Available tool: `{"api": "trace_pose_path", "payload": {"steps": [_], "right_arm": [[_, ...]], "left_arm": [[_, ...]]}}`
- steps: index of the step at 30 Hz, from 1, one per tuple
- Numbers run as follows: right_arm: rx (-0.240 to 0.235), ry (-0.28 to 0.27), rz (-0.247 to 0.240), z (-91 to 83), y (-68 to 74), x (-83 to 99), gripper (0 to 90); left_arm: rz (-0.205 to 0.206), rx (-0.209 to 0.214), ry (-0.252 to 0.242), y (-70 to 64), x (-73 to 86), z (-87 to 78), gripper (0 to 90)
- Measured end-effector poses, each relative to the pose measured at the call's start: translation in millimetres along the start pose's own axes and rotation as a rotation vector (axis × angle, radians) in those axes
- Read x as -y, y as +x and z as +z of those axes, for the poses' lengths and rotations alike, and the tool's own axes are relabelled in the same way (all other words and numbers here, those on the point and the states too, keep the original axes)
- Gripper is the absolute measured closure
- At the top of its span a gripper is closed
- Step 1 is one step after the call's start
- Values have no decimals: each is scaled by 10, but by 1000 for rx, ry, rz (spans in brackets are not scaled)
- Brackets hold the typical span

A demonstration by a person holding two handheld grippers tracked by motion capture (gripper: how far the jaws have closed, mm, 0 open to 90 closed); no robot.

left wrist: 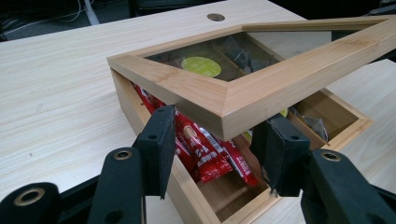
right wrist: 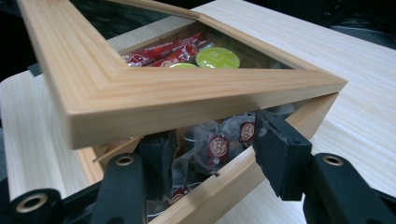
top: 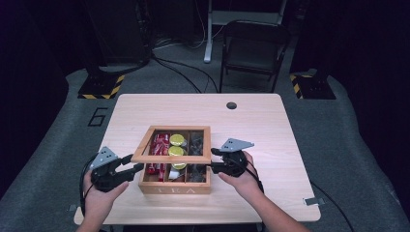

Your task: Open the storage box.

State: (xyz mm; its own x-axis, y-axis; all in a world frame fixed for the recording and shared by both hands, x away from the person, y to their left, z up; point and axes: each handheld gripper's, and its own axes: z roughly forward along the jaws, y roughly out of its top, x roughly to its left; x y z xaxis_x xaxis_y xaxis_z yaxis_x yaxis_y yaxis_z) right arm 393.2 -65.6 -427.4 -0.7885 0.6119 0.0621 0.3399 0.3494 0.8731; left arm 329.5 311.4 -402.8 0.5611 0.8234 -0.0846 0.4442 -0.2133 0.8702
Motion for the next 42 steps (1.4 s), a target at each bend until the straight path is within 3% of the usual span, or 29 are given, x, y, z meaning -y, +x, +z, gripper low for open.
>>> {"api": "trace_pose_path", "payload": {"steps": [8, 15, 30, 35, 42], "right_arm": [[20, -30, 35, -27, -118, -47, 490], [25, -31, -19, 25, -117, -135, 486], [59, -56, -14, 84, -202, -242, 495], [59, -63, 14, 109, -240, -270, 523], [81, -70, -14, 127, -250, -351, 524]], "left_arm": [[-9, -1, -8, 11, -72, -7, 500], [-23, 5, -19, 39, -149, -13, 500], [-28, 4, -37, 86, -321, -14, 502], [-39, 5, -42, 106, -377, -12, 502], [-44, 4, -56, 127, -460, -18, 508]]}}
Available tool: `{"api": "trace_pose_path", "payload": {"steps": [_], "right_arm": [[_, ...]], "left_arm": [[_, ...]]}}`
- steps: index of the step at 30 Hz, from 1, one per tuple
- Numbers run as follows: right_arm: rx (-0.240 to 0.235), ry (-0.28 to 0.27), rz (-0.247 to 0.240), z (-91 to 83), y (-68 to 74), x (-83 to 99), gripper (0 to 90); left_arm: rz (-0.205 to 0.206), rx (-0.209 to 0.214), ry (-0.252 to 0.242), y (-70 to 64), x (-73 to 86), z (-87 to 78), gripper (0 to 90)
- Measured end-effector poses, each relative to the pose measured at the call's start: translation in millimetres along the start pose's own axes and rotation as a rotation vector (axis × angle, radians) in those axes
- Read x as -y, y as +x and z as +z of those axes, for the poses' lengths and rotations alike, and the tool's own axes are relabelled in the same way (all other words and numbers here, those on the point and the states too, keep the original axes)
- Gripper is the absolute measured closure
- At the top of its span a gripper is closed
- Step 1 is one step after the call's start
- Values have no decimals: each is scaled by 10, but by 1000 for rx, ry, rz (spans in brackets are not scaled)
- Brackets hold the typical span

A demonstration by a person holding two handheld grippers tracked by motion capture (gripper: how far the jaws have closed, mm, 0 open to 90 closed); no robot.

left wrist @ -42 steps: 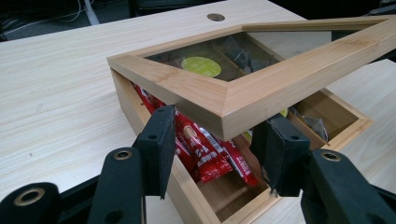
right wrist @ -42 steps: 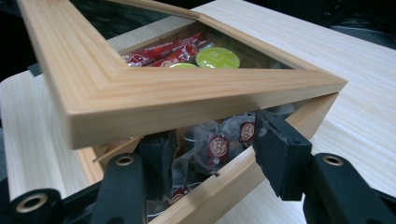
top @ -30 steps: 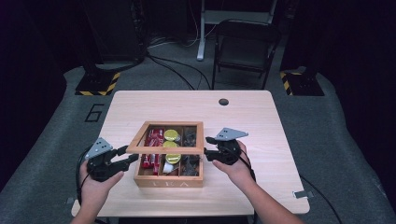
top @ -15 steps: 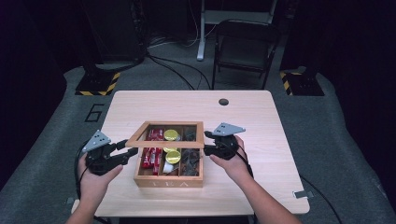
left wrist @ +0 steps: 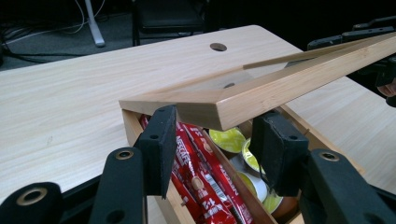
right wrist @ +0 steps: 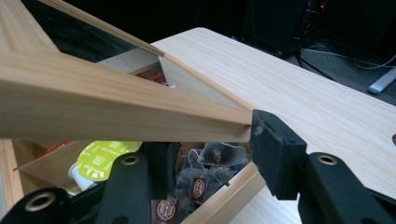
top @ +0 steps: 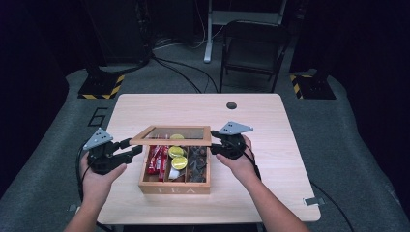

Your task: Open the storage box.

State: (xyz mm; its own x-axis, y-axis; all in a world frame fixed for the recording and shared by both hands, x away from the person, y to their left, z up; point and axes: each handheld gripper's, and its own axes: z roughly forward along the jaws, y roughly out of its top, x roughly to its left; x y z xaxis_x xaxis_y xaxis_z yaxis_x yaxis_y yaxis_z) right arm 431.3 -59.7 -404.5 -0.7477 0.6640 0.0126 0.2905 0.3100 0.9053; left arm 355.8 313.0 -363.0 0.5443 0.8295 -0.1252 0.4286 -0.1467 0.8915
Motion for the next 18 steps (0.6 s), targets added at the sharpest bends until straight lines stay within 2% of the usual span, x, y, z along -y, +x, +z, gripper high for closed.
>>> {"api": "trace_pose_path", "payload": {"steps": [8, 18], "right_arm": [[-18, -23, 38, 20, -83, -12, 553], [0, 20, 33, 38, -107, -141, 560]], "left_arm": [[3, -13, -8, 4, -104, 4, 509], [-2, -21, -31, 16, -194, 5, 514]]}}
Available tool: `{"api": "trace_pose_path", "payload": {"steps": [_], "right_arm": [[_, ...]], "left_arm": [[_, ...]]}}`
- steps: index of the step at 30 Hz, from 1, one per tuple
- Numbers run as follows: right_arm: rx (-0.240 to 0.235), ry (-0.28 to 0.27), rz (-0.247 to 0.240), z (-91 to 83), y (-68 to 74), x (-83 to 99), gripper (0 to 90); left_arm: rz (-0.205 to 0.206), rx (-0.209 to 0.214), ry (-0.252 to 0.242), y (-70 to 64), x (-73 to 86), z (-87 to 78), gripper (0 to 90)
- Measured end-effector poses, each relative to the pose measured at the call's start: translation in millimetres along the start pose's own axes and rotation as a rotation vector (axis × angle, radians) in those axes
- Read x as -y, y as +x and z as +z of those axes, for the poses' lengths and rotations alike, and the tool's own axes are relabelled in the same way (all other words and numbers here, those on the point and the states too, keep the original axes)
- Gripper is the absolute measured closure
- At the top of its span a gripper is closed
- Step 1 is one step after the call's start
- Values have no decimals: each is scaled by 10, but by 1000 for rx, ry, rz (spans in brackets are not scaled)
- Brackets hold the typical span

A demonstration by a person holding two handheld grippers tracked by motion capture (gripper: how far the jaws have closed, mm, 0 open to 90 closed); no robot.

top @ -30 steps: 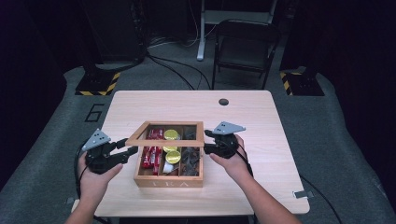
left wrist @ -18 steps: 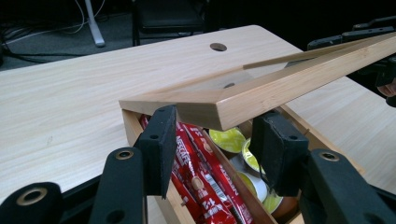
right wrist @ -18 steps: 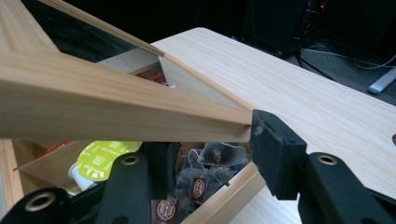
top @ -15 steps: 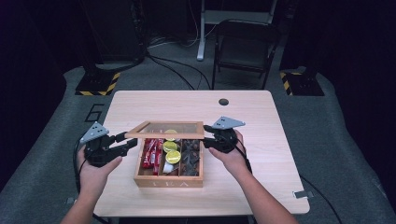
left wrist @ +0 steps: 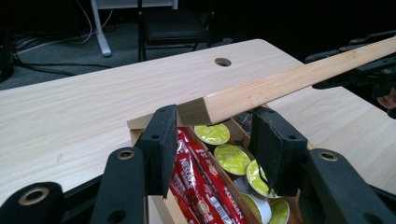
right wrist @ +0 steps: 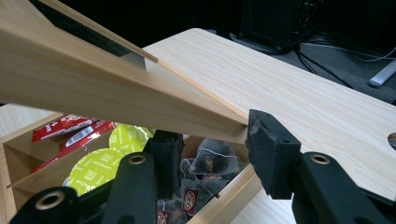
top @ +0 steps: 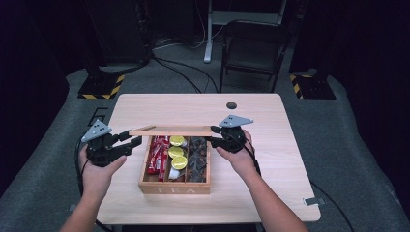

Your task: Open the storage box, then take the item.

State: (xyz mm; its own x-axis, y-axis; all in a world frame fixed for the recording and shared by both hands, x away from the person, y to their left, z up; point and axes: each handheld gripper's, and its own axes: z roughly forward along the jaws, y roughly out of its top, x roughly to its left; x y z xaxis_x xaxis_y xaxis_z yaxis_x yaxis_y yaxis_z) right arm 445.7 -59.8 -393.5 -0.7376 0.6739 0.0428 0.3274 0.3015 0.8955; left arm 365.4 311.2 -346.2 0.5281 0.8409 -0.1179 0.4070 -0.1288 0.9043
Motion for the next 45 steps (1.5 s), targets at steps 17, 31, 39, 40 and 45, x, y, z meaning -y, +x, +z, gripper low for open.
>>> {"api": "trace_pose_path", "payload": {"steps": [17, 31, 39, 40, 45], "right_arm": [[-28, -5, 16, 22, -103, -71, 568], [-38, -21, 22, 31, -118, -62, 565], [-38, -16, 16, 26, -116, -59, 565], [-37, -16, 19, 27, -112, -59, 565], [-36, -20, 23, 29, -113, -59, 565]], "left_arm": [[0, -20, -8, 48, 0, 24, 529], [-19, -39, -7, 50, 243, 139, 529], [-54, -34, -13, 69, 433, 256, 527], [-57, -36, -13, 66, 462, 263, 527], [-40, -58, 32, 64, 581, 340, 516]]}}
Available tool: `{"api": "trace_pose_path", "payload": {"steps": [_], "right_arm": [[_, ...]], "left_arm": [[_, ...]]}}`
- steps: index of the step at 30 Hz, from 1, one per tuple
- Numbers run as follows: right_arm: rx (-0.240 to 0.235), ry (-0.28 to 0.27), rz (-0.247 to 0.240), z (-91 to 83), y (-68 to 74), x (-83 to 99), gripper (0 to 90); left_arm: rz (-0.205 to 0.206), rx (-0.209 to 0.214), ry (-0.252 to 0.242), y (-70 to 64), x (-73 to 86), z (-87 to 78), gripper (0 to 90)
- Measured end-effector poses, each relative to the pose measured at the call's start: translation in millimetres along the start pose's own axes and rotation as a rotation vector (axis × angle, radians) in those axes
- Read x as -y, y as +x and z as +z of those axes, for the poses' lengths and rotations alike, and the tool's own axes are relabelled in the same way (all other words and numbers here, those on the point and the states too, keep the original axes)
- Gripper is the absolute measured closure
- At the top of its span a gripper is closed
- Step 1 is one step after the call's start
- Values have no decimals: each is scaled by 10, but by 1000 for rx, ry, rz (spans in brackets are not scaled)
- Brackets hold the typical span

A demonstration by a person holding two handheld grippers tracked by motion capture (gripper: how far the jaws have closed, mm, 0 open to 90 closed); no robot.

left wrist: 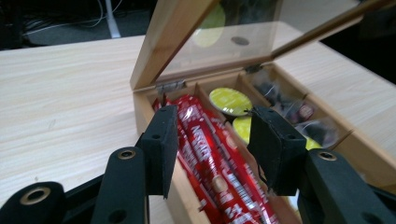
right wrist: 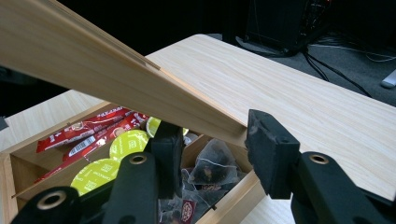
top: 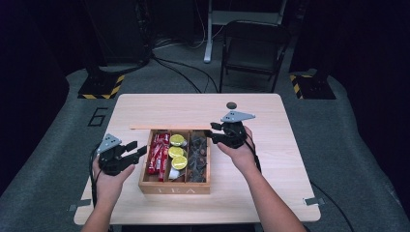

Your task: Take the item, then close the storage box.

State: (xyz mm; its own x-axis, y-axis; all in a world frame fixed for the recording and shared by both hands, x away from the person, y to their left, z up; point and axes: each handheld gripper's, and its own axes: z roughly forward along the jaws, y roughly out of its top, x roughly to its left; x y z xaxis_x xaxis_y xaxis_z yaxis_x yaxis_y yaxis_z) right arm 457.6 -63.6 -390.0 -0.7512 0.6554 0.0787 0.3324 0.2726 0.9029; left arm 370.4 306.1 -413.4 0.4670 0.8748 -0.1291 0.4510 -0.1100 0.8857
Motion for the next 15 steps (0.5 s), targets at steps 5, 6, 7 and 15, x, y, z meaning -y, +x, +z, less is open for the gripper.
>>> {"api": "trace_pose_path", "payload": {"steps": [5, 6, 7, 15], "right_arm": [[0, -1, 0, 1, -1, 0, 565], [0, -1, -1, 0, -1, 0, 565], [0, 0, -2, 0, -1, 1, 565], [0, 0, 0, 1, -1, -2, 565]], "left_arm": [[-6, -5, 41, 25, 129, 98, 516], [-6, -6, 47, 28, 145, 117, 515], [-3, -7, 50, 31, 162, 136, 515], [-23, 1, 77, 18, 261, 265, 518]]}}
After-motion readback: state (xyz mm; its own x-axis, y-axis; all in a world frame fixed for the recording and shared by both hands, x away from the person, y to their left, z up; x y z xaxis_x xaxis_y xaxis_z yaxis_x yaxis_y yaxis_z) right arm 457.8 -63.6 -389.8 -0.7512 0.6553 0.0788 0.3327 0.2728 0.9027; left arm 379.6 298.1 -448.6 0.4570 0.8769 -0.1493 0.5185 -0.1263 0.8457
